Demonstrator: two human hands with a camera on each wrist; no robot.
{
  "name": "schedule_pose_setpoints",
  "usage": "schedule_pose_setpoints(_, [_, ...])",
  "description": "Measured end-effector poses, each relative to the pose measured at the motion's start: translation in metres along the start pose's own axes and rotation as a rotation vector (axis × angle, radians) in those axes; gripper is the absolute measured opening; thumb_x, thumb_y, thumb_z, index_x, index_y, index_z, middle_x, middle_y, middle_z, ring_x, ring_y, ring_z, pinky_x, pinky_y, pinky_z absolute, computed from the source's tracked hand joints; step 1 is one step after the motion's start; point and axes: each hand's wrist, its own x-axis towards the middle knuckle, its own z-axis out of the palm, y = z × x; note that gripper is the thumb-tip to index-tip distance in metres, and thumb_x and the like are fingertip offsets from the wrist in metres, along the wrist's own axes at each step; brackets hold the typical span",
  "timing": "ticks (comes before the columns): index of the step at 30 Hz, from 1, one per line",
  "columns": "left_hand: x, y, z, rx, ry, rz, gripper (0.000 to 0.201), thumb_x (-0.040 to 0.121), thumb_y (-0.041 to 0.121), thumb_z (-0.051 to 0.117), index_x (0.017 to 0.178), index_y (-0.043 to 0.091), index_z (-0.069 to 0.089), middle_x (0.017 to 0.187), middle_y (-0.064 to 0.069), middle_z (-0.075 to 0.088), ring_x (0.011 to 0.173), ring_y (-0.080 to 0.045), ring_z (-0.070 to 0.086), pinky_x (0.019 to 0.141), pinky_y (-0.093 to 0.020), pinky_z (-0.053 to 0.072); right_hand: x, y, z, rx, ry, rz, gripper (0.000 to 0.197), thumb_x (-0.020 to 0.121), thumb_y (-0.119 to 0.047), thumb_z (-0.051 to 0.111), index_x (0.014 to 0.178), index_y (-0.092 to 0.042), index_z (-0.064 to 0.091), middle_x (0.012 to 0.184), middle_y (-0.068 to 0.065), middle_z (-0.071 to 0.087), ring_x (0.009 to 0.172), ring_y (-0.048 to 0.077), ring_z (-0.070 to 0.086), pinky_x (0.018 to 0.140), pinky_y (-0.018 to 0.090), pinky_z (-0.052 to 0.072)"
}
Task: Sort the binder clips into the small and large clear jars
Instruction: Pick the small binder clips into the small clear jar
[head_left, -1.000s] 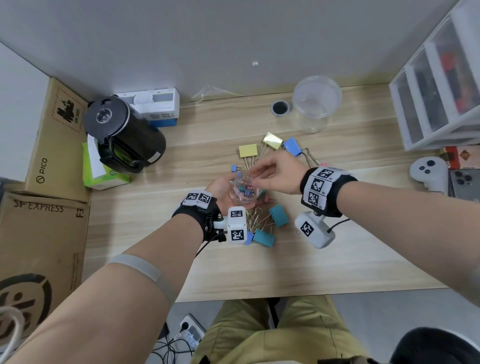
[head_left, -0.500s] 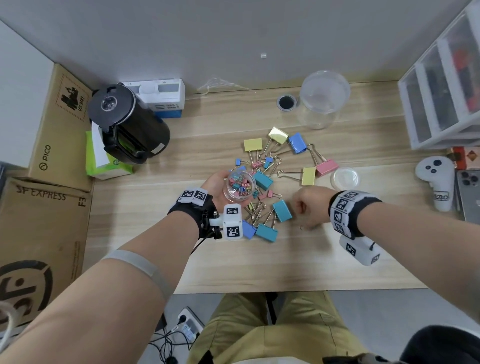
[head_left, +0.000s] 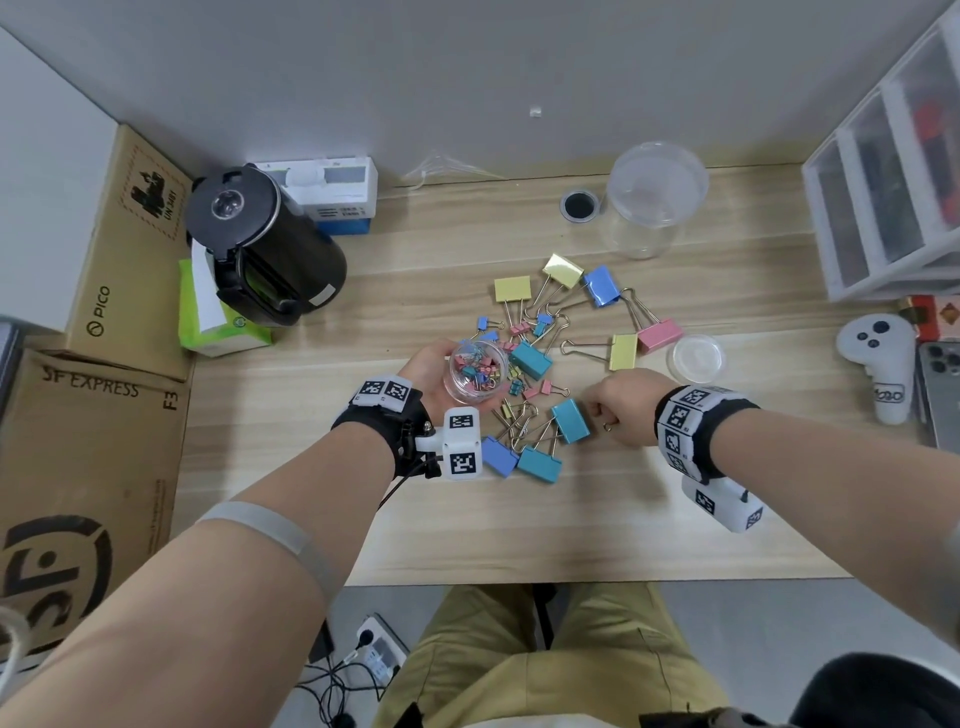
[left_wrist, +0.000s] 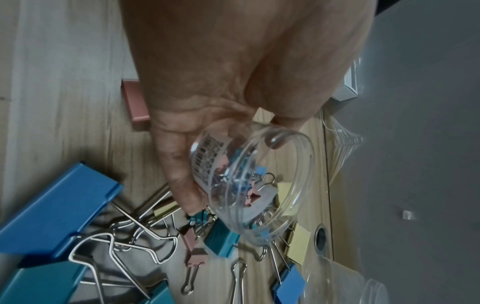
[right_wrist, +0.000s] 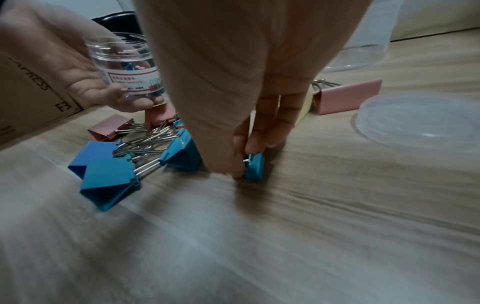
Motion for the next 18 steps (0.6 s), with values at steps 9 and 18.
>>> schedule_pose_setpoints(9, [-0.005, 0.003, -0.017, 0.036, 0.027, 0.001, 0.042, 0.102, 0.032, 0.04, 0.119, 0.001, 0.063, 0.11, -0.028, 0.072, 0.103, -0.042, 0.071, 0.092, -0.046, 0.052, 0.011, -0.004, -0.001, 0.025, 0.046, 0.033, 0.023, 0.079, -0.005, 0.052, 0.087, -0.027, 0.054, 0.092, -0.004, 0.061, 0.087, 0.023, 0.06, 0.073, 0.033, 0.052])
schedule_pose_setpoints(18, [-0.005, 0.004, -0.022, 0.078, 0.046, 0.031, 0.039, 0.102, 0.032, 0.042, 0.112, 0.003, 0.066, 0.096, -0.024, 0.075, 0.099, -0.039, 0.067, 0.09, -0.043, 0.051, 0.005, -0.002, -0.005, -0.016, 0.099, 0.036, 0.026, 0.079, -0.005, 0.057, 0.103, -0.016, 0.056, 0.104, 0.002, 0.051, 0.093, 0.024, 0.055, 0.066, 0.029, 0.04])
